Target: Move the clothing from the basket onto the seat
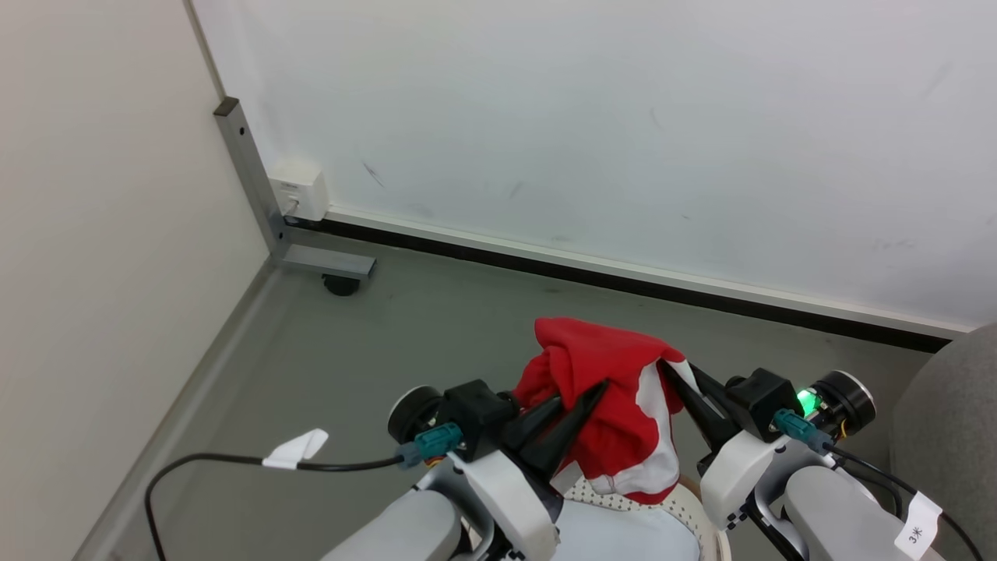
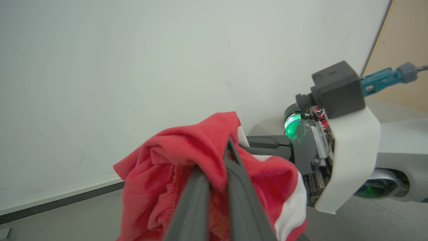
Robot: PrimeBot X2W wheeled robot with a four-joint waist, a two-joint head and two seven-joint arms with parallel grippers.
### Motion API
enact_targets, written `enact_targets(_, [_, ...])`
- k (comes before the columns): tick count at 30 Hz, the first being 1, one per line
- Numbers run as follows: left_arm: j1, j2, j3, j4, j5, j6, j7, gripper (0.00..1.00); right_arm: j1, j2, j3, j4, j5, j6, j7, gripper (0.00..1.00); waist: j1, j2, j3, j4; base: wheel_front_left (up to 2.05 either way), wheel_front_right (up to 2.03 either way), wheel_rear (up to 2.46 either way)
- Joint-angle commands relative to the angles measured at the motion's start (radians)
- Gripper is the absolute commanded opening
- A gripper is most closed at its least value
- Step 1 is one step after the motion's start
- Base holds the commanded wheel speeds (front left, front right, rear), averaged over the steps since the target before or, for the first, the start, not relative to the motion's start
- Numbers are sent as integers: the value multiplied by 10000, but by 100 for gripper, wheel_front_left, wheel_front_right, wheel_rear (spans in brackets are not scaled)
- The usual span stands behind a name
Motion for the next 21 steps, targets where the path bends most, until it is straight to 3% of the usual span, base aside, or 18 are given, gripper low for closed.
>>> enact_targets(1, [121,29,58,30,-24,42,-50,0,130,-33,-25,-89,84,-22,7,0,0,0,-19,-12,0,0,0])
enact_targets(8, [151,95,147,-6,-34,134,-67,0,343,-15,-333,-402,210,-22,7,0,0,0,-27,-115,0,0,0])
enact_targets(12, [130,116,161,-28,-36,149,-74,0,480,43,-1222,-688,354,-22,7,0,0,0,38,-174,0,0,0])
enact_targets(13, [126,127,192,-46,-52,170,-76,24,570,123,-1475,-774,437,-24,7,0,0,0,73,-209,0,0,0])
enact_targets(14, [121,147,218,-72,-63,186,-78,83,626,176,-1706,-882,484,-22,7,0,0,0,112,-256,0,0,0])
enact_targets(15, [128,175,238,-70,-71,224,-78,100,664,200,-1936,-1015,509,-22,7,0,0,0,145,-308,0,0,0])
enact_targets(21, [147,290,351,-186,-60,276,-66,100,899,429,-3175,-1826,519,-22,7,0,0,0,372,-894,0,0,0])
